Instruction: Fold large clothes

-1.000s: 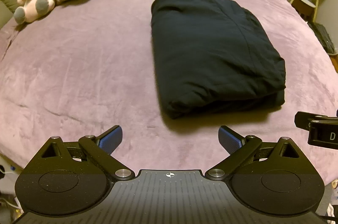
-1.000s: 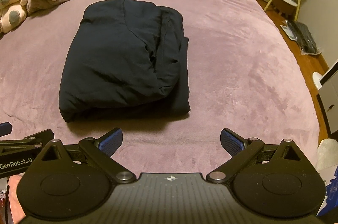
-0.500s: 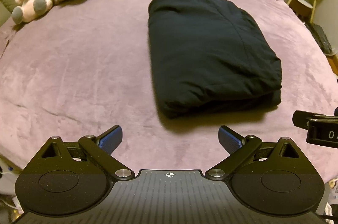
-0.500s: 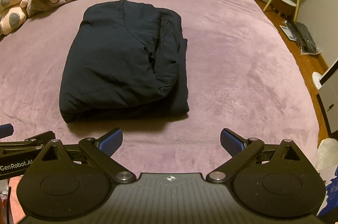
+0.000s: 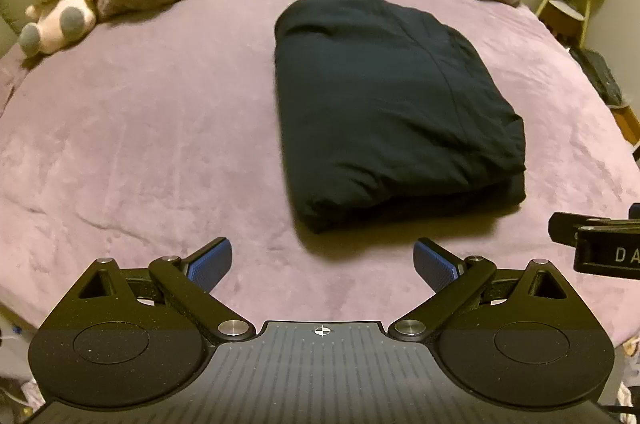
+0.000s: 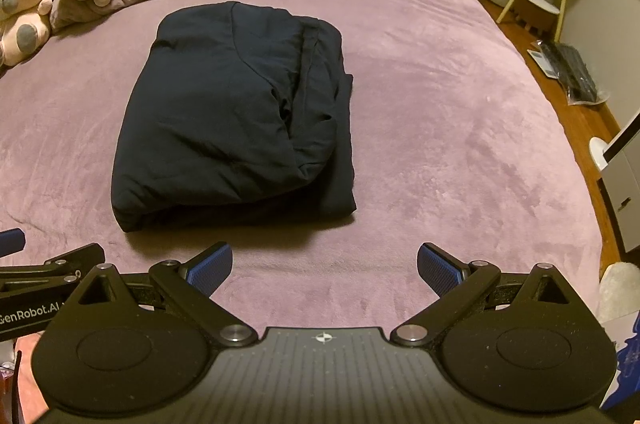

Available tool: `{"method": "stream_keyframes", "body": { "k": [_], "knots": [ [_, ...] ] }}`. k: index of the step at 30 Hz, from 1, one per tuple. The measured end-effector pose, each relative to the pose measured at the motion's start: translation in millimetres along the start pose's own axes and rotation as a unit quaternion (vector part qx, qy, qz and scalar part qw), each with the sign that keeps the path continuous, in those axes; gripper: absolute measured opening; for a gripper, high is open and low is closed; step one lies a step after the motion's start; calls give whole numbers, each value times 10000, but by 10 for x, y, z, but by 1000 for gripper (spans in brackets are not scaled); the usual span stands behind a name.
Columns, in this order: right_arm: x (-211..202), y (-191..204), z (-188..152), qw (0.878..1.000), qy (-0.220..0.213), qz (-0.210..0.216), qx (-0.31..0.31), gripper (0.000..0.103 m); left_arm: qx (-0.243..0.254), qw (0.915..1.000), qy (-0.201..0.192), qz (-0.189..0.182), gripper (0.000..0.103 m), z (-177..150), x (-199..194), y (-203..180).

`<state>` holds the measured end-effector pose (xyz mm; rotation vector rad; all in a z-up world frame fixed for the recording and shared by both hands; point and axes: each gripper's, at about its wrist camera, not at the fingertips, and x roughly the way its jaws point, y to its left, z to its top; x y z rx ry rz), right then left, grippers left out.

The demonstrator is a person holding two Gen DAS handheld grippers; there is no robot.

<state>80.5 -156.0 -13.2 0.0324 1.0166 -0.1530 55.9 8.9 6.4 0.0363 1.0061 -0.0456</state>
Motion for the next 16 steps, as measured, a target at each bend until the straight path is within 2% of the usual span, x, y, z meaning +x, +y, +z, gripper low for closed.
{"method": "stream_keyframes", "body": {
  "k": [16],
  "knots": [
    [-12, 11, -25, 10000, -32, -25, -29, 99, 78, 9998, 182, 63, 100, -45, 16, -14]
  ]
}}
